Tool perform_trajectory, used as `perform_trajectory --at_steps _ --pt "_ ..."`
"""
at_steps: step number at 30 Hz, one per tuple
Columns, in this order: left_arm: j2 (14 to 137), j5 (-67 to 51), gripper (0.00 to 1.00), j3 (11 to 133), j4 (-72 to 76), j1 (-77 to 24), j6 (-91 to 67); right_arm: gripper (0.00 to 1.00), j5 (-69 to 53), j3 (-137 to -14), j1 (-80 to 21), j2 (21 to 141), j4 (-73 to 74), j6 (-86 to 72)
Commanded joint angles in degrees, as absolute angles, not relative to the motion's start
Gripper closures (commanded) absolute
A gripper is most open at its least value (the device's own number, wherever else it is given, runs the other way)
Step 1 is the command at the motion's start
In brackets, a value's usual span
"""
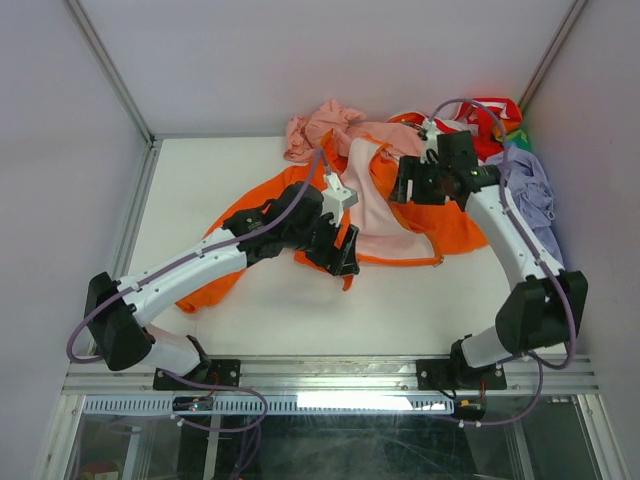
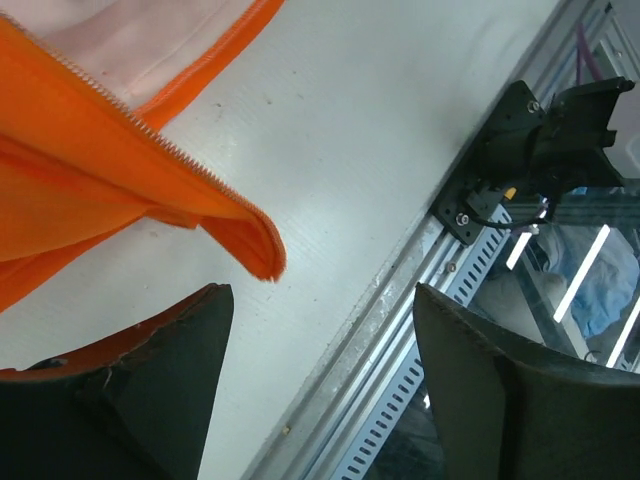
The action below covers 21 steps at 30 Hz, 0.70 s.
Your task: Zip up the jacket
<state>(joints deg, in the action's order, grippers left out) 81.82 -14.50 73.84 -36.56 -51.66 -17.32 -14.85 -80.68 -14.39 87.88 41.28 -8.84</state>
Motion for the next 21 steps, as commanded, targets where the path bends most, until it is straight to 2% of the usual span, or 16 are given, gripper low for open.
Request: perform_trajectory --at_steps 1,7,14,19,21 --pt "81.3 -21.4 0.24 75.1 -31.0 -50.4 -16.5 0.28 -12.2 -73.7 -12.2 80.2 38.8 -8.4" --pt "81.5 -23.5 0.18 73.2 -29.1 -39.8 -20.6 0.19 -7.5 -64.0 -10.1 75.9 36.5 -6.9" --pt "95.3 -20.2 0.17 79.0 -27.4 -35.1 -18.6 0.12 -11.6 -59.0 -10.2 78.9 26.4 -5.2" --pt "107.8 -14.5 0.19 83.6 -28.1 -33.9 -16.8 0.12 -19.0 -59.9 -11.6 82.4 22.2 -3.8" --pt "111.6 -10.6 0.21 85.0 -31.0 -32.3 -16.8 0.16 -21.5 -61.3 -14.2 84.1 21.7 -4.3"
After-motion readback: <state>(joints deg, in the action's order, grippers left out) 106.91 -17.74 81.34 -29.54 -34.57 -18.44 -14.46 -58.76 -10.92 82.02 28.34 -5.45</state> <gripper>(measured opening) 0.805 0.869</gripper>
